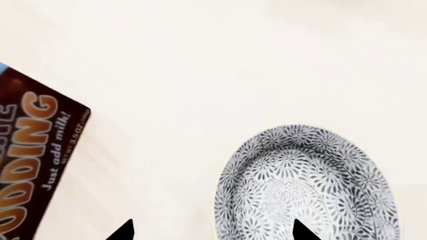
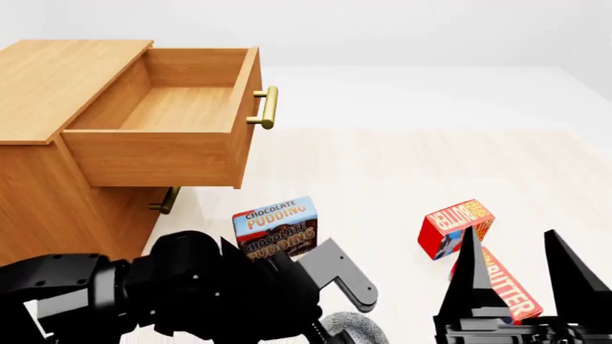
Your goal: Put the bowl in the top drawer of the cabinet.
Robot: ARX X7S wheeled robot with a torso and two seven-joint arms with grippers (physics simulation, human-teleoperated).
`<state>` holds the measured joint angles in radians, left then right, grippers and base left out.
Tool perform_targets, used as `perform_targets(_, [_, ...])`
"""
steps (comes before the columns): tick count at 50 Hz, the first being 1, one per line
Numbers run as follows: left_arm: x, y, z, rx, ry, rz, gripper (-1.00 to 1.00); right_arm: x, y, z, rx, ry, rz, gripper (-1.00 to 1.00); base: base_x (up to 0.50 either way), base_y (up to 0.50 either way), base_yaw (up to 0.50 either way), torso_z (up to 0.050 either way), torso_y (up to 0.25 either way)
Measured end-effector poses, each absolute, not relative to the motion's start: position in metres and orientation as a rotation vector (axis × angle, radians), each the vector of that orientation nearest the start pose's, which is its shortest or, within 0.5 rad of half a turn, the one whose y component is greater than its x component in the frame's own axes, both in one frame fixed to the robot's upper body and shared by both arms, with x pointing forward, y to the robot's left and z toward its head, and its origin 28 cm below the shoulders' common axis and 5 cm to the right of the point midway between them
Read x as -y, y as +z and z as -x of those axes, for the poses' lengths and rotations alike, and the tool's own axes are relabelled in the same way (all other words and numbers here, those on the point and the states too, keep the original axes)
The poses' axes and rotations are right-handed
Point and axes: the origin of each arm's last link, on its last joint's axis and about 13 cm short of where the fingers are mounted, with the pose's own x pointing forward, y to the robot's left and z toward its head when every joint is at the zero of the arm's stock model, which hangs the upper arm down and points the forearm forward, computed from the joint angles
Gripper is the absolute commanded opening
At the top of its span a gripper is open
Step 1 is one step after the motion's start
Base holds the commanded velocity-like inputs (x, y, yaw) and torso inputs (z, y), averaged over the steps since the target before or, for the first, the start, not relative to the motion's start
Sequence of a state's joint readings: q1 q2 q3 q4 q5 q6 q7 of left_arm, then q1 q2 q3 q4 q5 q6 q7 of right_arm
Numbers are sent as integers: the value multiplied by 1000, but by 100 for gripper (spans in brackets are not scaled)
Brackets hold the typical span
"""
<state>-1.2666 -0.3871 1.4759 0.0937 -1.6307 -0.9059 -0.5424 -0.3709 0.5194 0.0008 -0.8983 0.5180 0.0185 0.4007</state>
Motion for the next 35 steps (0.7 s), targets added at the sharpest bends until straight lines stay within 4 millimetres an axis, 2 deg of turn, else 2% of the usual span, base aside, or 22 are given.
perform_targets(35, [-125, 124, -262, -921, -791, -539, 100, 129, 147, -119, 371, 33, -155, 100, 0, 0, 0, 0, 0])
